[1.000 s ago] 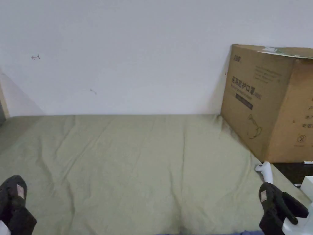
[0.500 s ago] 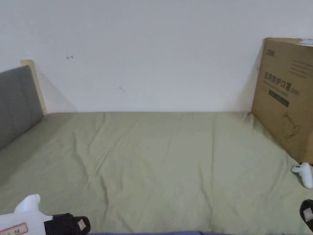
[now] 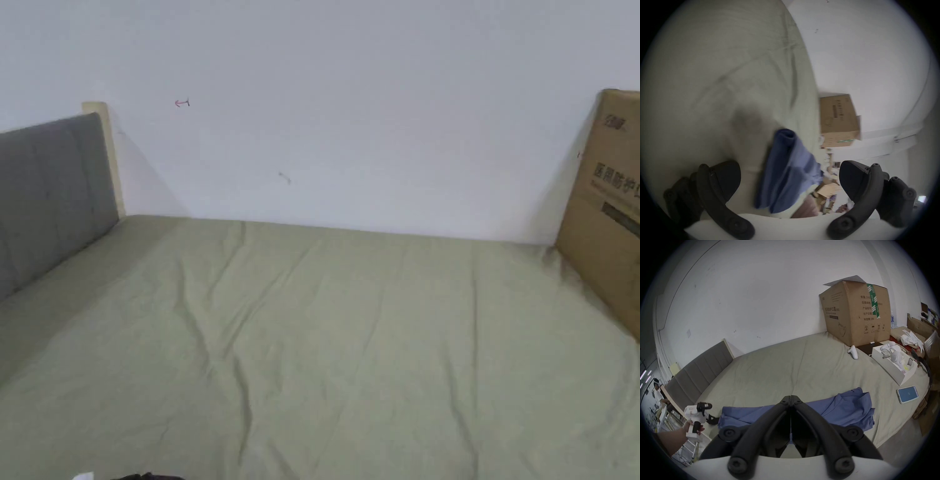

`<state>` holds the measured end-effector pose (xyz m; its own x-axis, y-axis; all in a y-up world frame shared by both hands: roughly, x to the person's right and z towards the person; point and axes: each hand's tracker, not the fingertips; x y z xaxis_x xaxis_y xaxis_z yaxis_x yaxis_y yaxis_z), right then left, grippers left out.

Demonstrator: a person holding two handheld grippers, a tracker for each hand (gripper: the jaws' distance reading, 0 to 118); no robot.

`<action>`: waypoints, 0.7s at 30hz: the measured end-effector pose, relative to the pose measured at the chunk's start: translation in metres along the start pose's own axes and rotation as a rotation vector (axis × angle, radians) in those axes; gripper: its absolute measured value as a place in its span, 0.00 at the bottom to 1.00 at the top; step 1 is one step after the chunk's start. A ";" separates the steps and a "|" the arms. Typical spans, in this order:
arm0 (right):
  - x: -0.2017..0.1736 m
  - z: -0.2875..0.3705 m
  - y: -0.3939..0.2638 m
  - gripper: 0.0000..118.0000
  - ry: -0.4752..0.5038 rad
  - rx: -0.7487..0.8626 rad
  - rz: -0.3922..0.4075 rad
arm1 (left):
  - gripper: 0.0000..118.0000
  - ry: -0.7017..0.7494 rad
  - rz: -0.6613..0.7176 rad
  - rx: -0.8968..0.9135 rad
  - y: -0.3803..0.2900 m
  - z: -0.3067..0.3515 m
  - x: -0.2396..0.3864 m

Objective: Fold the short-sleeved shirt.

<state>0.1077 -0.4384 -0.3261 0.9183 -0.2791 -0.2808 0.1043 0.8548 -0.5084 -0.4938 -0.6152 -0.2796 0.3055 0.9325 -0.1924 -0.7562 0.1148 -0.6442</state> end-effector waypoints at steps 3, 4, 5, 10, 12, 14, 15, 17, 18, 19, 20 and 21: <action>-0.011 -0.005 0.002 0.00 0.016 -0.030 0.004 | 1.00 -0.148 0.086 -0.139 0.009 -0.032 -0.013; -0.013 -0.007 0.002 0.00 0.023 -0.039 -0.007 | 1.00 -0.173 0.084 -0.194 -0.001 -0.046 -0.006; -0.015 -0.009 0.002 0.00 0.032 -0.046 -0.016 | 1.00 -0.160 0.041 -0.218 -0.005 -0.056 -0.001; -0.015 -0.017 0.001 0.00 0.055 -0.067 -0.062 | 0.21 0.038 -0.139 -0.260 -0.010 -0.084 0.033; -0.014 -0.017 0.000 0.00 0.058 -0.078 -0.068 | 0.03 0.262 -0.211 -0.229 -0.010 -0.087 0.036; -0.012 -0.018 -0.003 0.00 0.052 -0.090 -0.066 | 0.03 0.200 -0.022 -0.211 -0.002 -0.081 0.012; -0.011 -0.018 -0.003 0.00 0.047 -0.098 -0.063 | 0.03 0.203 -0.013 -0.168 -0.005 -0.077 0.020; -0.007 -0.017 -0.004 0.00 0.043 -0.108 -0.064 | 0.03 0.305 -0.153 -0.166 -0.008 -0.076 0.035; -0.005 -0.016 -0.004 0.00 0.044 -0.111 -0.069 | 0.03 0.332 -0.212 -0.156 -0.015 -0.071 0.048; -0.003 -0.016 -0.003 0.00 0.049 -0.111 -0.074 | 0.03 0.351 -0.264 -0.167 -0.019 -0.066 0.060; 0.000 -0.015 -0.001 0.00 0.054 -0.109 -0.077 | 0.03 0.360 -0.310 -0.169 -0.023 -0.059 0.070; 0.004 -0.013 0.000 0.00 0.055 -0.100 -0.082 | 0.03 0.372 -0.356 -0.174 -0.020 -0.050 0.077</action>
<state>0.1062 -0.4453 -0.3374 0.8855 -0.3726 -0.2776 0.1375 0.7808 -0.6094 -0.4264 -0.5629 -0.3180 0.7335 0.6584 -0.1688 -0.4712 0.3136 -0.8244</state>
